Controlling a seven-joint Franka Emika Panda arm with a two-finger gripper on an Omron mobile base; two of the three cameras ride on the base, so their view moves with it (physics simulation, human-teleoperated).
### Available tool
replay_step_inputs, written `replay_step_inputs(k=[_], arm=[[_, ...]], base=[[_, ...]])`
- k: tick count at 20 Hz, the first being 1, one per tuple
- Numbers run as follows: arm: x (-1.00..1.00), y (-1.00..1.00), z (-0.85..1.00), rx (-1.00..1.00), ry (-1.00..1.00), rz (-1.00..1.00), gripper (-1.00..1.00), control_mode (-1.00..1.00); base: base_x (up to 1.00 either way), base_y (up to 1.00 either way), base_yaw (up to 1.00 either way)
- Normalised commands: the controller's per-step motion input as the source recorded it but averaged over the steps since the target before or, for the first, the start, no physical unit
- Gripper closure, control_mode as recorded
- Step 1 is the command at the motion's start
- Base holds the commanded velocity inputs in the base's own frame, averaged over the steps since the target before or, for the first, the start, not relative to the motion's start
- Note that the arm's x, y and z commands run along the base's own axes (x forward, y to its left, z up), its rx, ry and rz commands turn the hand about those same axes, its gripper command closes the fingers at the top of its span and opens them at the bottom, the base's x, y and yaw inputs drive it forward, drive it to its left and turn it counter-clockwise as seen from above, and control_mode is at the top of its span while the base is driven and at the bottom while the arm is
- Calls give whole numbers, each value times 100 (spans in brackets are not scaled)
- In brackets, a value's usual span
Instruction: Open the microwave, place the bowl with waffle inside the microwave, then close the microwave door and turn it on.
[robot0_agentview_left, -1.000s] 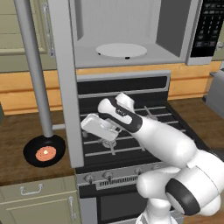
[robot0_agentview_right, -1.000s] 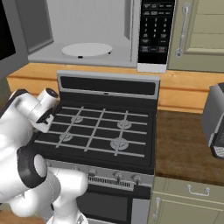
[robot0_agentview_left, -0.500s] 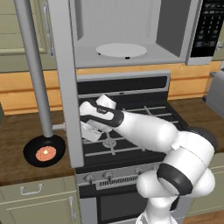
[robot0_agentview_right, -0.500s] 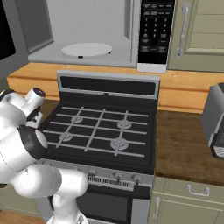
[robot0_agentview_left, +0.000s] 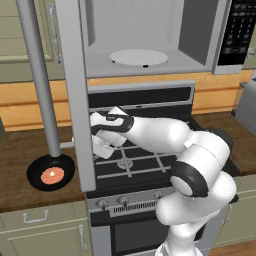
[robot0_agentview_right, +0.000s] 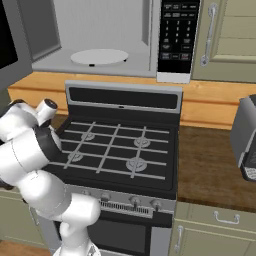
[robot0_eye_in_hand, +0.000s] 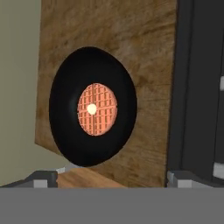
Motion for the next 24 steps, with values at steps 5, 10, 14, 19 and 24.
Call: replay_step_inputs(k=[5, 10, 14, 19, 24], arm=[[12, 4, -27, -9, 15, -4, -100, -100], [16, 29, -21, -13, 10, -5, -100, -100], [22, 31, -16, -11, 5, -11, -100, -100], [19, 27, -8, -7, 0, -9, -100, -100], [15, 29, -24, -9, 1, -8, -100, -100]], base=[[0, 0, 0], [0, 0, 0], [0, 0, 0], [0, 0, 0], [0, 0, 0]])
